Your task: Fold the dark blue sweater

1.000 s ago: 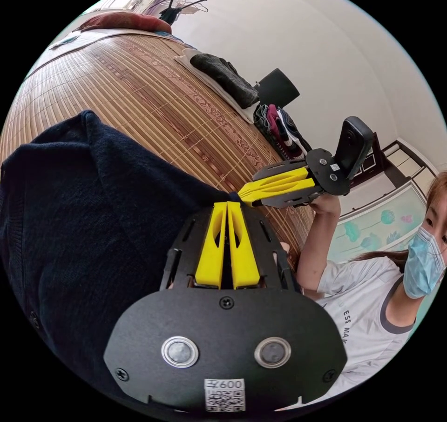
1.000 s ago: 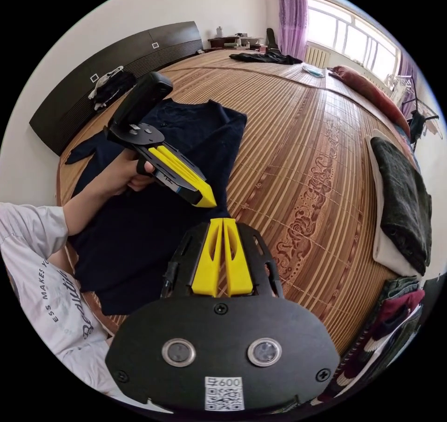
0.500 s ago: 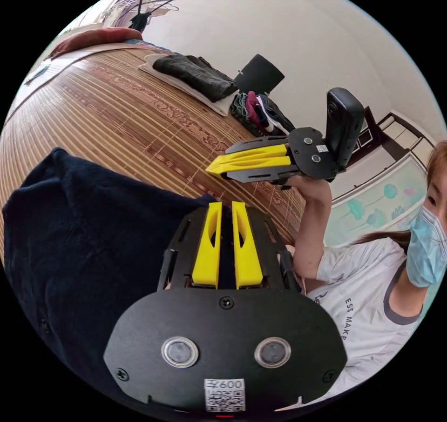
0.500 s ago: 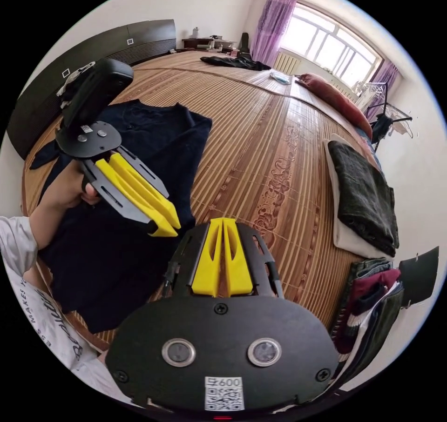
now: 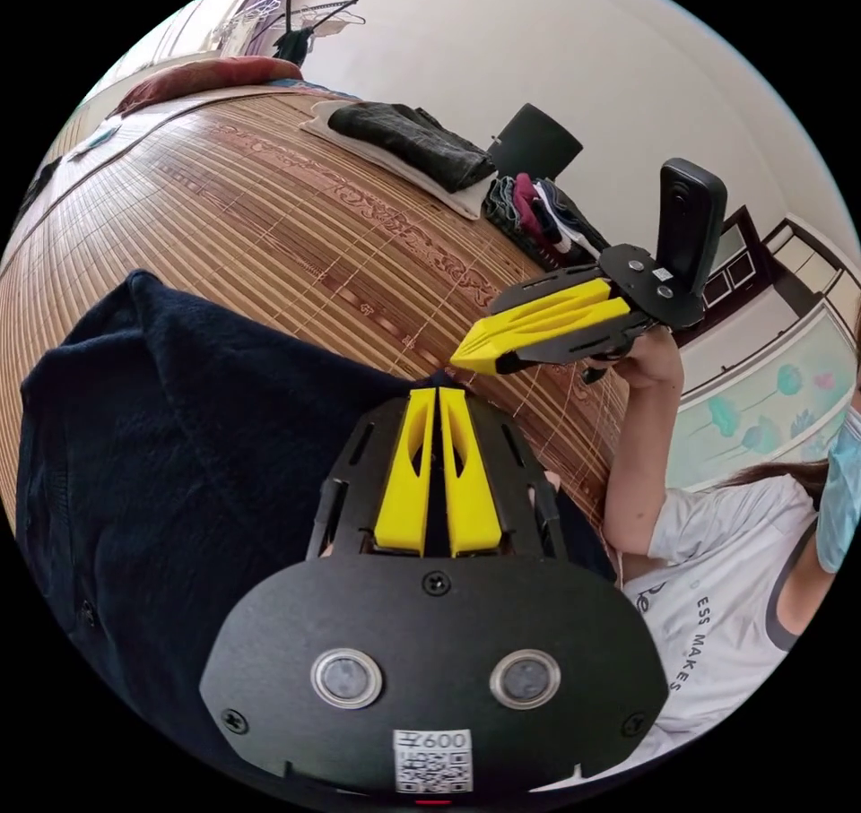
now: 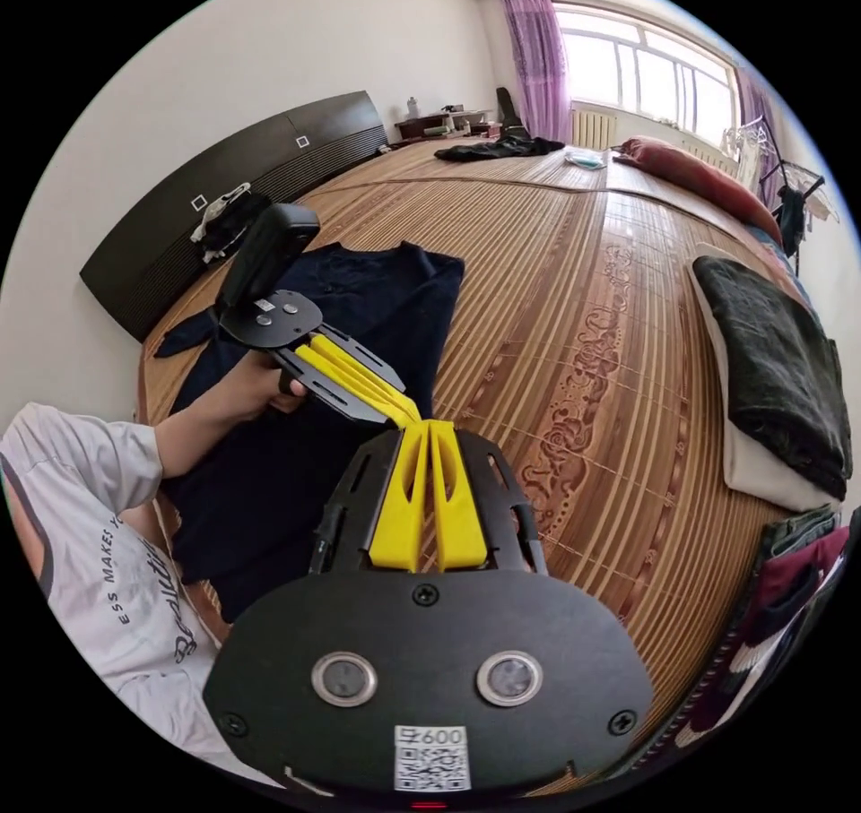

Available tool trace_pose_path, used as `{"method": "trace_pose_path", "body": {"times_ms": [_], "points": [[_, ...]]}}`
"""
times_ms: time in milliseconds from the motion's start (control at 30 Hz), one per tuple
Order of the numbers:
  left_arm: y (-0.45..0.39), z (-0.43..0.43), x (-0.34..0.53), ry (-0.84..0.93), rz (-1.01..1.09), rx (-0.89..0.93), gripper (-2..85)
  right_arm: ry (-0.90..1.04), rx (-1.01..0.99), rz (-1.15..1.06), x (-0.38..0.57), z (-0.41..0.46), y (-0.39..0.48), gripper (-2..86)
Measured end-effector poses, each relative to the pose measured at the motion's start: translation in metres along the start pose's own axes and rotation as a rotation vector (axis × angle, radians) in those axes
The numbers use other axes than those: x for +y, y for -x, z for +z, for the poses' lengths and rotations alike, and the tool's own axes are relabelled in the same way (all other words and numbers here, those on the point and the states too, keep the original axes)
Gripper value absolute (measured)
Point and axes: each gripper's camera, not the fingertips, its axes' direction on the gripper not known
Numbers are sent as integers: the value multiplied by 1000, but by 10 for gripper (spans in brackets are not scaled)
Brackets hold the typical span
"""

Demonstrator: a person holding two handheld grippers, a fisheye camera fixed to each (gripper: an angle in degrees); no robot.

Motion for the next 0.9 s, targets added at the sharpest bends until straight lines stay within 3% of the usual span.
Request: {"method": "trace_pose_path", "body": {"times_ms": [400,467,600,700,900], "points": [[4,-17,1,-16,-41,61,3,55,124,17,-6,3,3,-9],[0,-19,0,-12,-35,43,3,-35,39,14,-11,-4,6,-9],[-5,-25,-2,-3,-31,19,3,-24,-18,47,-12,1,-3,-9],[-6,-33,-3,-19,-32,41,3,74,43,22,-10,6,-3,-9],[3,-47,-4,-42,-86,121,2,25,23,23,-14,9,-8,-8]]}}
